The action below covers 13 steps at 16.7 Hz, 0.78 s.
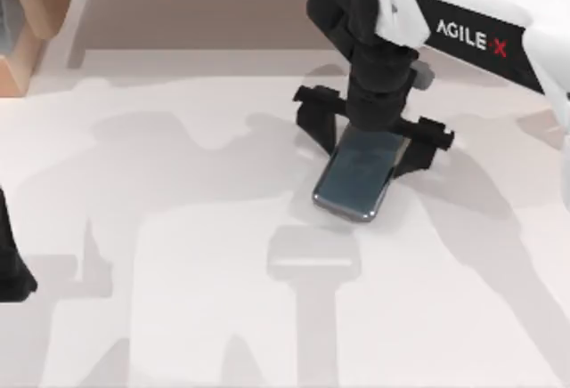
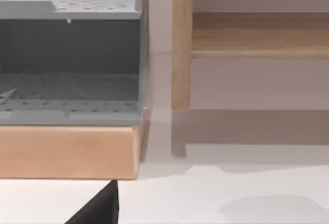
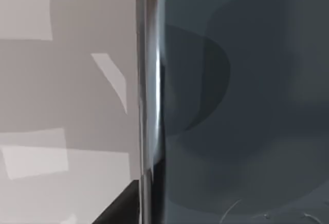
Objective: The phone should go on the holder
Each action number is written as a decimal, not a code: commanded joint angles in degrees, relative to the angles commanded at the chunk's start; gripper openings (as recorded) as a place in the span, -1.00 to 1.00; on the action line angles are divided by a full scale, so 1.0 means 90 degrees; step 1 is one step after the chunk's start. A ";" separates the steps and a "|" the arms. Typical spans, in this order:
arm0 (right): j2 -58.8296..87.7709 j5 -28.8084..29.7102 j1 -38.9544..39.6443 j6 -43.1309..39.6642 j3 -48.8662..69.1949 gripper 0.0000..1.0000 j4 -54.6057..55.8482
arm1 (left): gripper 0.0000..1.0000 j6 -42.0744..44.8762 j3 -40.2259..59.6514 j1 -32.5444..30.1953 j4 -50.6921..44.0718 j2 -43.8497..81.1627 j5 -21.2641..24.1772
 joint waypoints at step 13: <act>-0.1727 -0.1169 -0.0723 -0.1693 -0.1076 -1.00 0.1274 | 1.00 0.0000 0.0000 0.0000 0.0000 0.0000 0.0000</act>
